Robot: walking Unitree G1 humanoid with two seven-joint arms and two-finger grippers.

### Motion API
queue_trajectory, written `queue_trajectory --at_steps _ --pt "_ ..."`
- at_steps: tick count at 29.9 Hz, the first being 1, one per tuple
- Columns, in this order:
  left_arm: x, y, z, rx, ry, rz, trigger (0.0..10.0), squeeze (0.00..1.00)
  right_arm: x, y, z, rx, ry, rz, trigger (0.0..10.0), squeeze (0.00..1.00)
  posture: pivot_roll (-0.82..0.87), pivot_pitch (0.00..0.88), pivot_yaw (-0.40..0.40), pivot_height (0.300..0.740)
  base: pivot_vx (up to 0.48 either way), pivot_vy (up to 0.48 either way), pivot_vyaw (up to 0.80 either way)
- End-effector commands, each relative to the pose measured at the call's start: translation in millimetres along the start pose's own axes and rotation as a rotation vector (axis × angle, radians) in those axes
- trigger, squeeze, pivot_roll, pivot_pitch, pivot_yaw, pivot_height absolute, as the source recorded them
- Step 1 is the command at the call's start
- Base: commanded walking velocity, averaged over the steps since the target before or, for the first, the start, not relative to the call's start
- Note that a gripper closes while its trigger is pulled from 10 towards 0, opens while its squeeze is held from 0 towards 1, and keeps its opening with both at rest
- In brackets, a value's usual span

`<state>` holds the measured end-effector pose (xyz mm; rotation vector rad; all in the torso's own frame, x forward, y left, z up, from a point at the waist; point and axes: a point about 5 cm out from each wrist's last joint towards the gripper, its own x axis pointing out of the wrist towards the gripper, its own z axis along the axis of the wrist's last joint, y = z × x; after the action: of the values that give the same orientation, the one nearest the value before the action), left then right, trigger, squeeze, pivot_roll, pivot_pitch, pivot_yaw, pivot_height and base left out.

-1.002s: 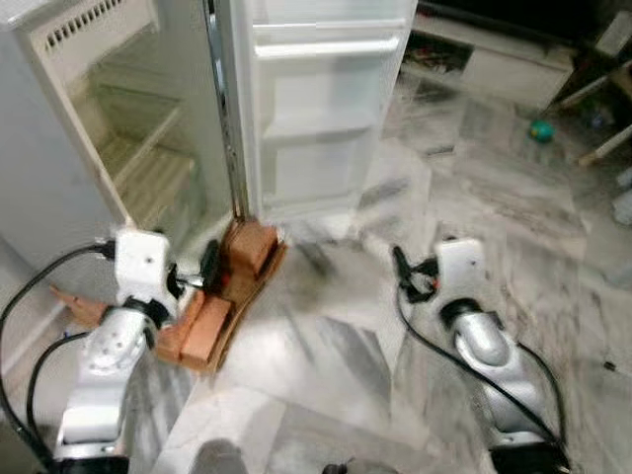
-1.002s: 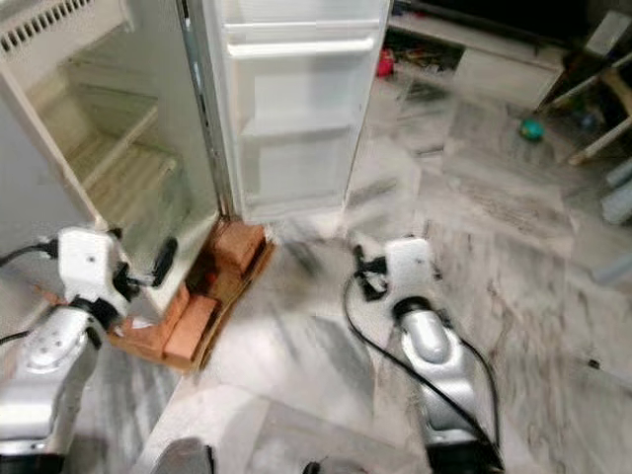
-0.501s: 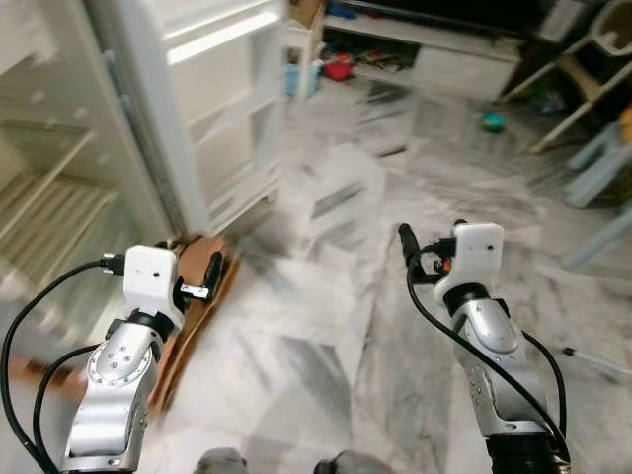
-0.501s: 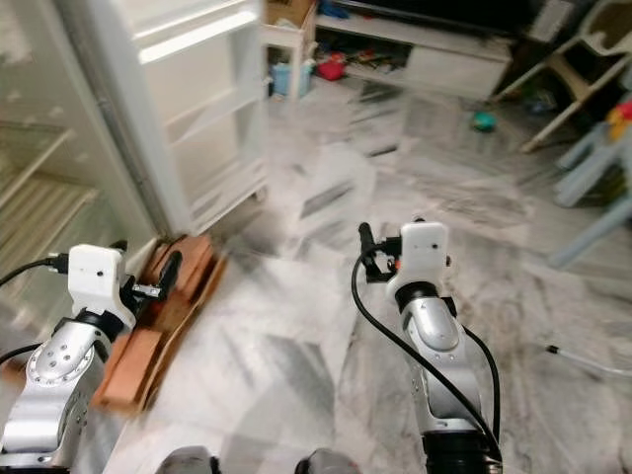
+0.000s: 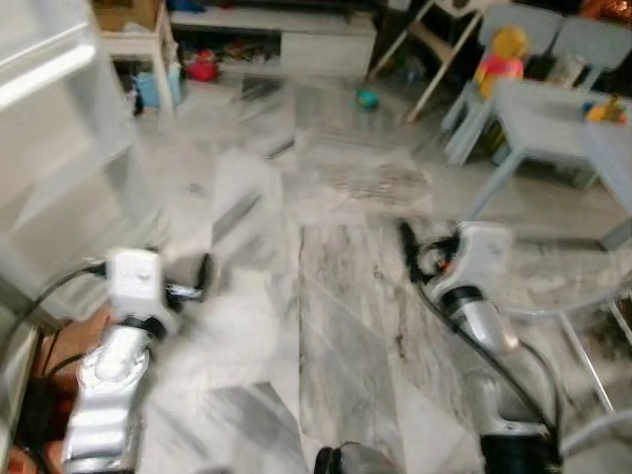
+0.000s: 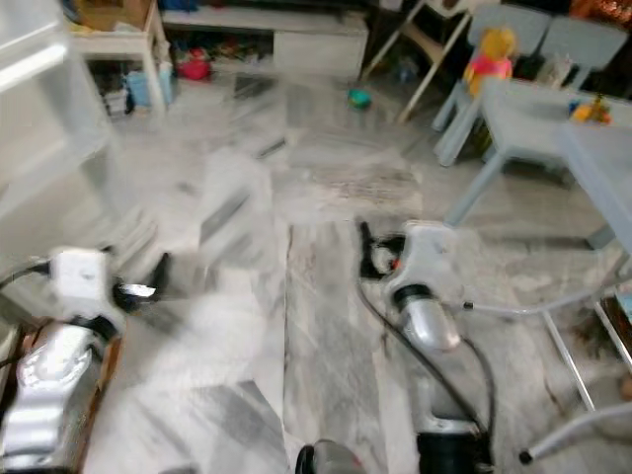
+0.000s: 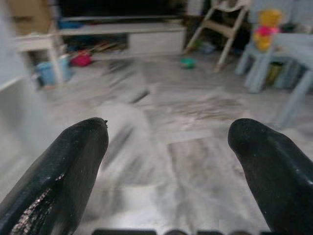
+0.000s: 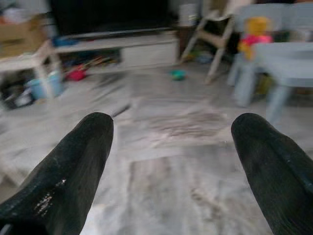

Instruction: Restocking fridge

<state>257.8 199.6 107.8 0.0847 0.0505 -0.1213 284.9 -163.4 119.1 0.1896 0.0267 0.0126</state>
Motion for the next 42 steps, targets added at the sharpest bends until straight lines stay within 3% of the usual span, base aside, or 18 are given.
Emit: queue_trajectory --at_steps 1,7,22,24,25,27,30,42 --pt "-1.4 8.5 0.3 0.019 0.0 0.019 10.0 0.0 0.7 8.3 1.8 0.048 -0.001 0.026 10.0 0.0 0.07 0.097 -0.095 0.74 0.48 0.0 -0.8" --pt "2.5 9.0 3.7 0.024 -0.014 0.021 10.0 0.0 1.6 13.0 2.0 0.053 0.004 0.054 10.0 0.0 0.07 0.094 -0.092 0.74 0.48 0.0 -0.8" --pt "7.7 1.0 5.8 0.002 -0.027 -0.009 10.0 0.0 -3.7 6.4 -5.0 0.091 0.035 0.022 10.0 0.0 0.06 0.096 -0.084 0.74 0.448 0.0 -0.8" --pt "7.8 0.9 5.8 0.002 -0.026 -0.01 10.0 0.0 -4.5 6.6 -4.6 0.079 0.033 0.027 10.0 0.0 0.06 0.097 -0.086 0.74 0.409 0.0 -0.8" --pt "8.2 1.1 5.3 0.003 -0.022 -0.012 10.0 0.0 -5.4 10.5 -1.4 0.006 0.005 0.069 10.0 0.0 0.06 0.097 -0.086 0.74 0.394 0.0 -0.8" --pt "8.6 1.2 4.8 0.003 -0.019 -0.011 10.0 0.0 -6.5 17.2 1.7 -0.053 -0.022 0.121 10.0 0.0 0.05 0.098 -0.085 0.74 0.384 0.0 -0.8" --pt "9.0 0.6 5.1 0.003 -0.021 -0.013 10.0 0.0 -7.1 21.4 2.2 -0.04 -0.023 0.133 10.0 0.0 0.05 0.099 -0.088 0.74 0.372 0.0 -0.8" --pt "9.0 0.7 2.7 0.007 -0.011 -0.017 10.0 0.0 -14.8 16.2 -2.8 -0.02 -0.01 0.11 10.0 0.0 0.05 0.092 -0.083 0.74 0.025 0.0 -0.8"
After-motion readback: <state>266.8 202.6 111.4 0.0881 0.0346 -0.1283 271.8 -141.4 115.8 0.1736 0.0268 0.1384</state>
